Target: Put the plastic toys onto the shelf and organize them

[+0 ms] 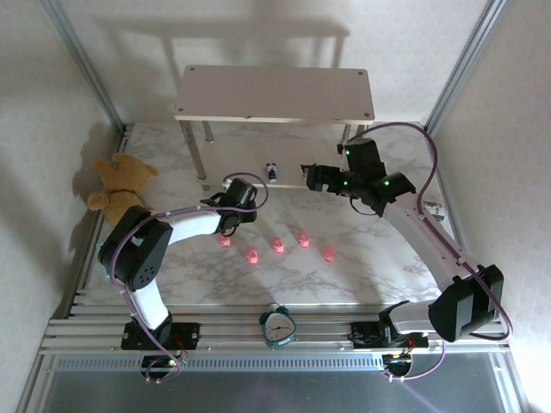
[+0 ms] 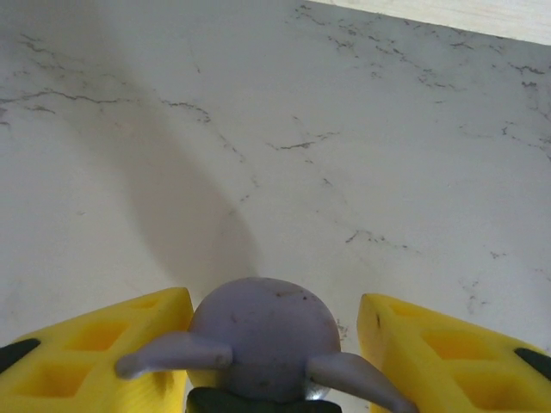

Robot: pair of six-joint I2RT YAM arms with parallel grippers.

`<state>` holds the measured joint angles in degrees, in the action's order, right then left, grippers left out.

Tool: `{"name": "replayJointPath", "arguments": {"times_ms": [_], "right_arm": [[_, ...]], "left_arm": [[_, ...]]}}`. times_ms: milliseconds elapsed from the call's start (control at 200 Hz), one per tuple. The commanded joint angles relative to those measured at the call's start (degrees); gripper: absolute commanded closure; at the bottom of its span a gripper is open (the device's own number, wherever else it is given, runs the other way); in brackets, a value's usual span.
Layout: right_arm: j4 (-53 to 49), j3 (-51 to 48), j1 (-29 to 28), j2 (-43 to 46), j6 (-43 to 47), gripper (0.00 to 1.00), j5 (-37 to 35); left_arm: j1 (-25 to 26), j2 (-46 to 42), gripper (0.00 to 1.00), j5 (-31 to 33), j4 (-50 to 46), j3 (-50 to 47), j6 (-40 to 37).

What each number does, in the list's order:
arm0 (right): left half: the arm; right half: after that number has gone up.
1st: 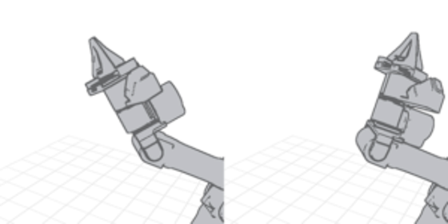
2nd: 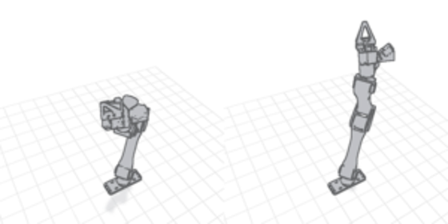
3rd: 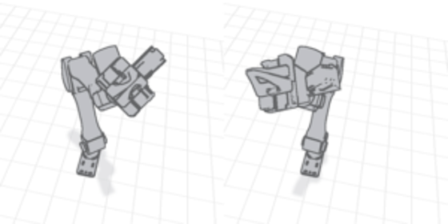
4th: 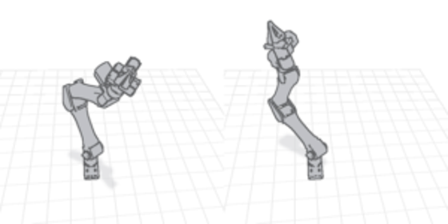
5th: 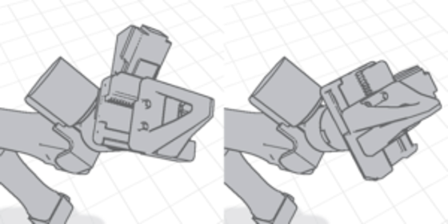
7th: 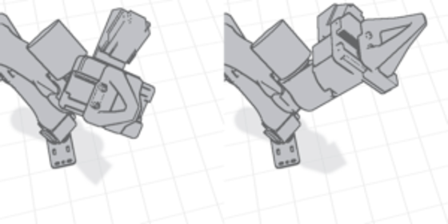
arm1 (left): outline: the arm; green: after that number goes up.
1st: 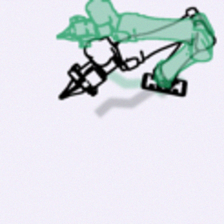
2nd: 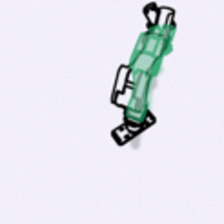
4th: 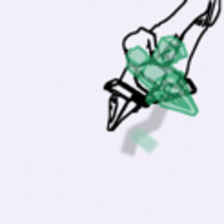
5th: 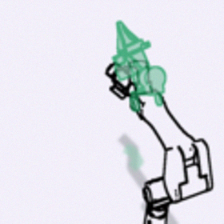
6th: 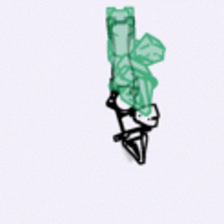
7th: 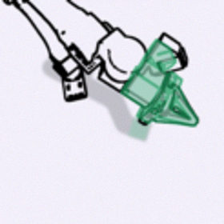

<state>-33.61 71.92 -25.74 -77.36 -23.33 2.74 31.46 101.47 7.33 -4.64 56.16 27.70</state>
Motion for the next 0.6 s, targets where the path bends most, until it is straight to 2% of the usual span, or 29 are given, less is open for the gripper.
{"name": "replayJointPath", "arguments": {"times_ms": [0, 240, 596], "right_arm": [[1.2, -0.4, 0.4, -0.2, -0.1, 0.01, 1.0], [1.2, -0.3, 0.4, -0.7, -0.5, 0.01, 1.2], [1.4, -0.5, 0.4, 0.1, -0.9, 0.01, 0.9]], "left_arm": [[0.4, 0.2, 0.58, 1.3, -1.9, 1.1, -1.7], [0.3, -0.8, 0.71, -1.3, -0.4, -0.1, -2.5], [-0.7, -6.2, 0.73, -2.6, 1.2, -1.5, -3.2]]}}
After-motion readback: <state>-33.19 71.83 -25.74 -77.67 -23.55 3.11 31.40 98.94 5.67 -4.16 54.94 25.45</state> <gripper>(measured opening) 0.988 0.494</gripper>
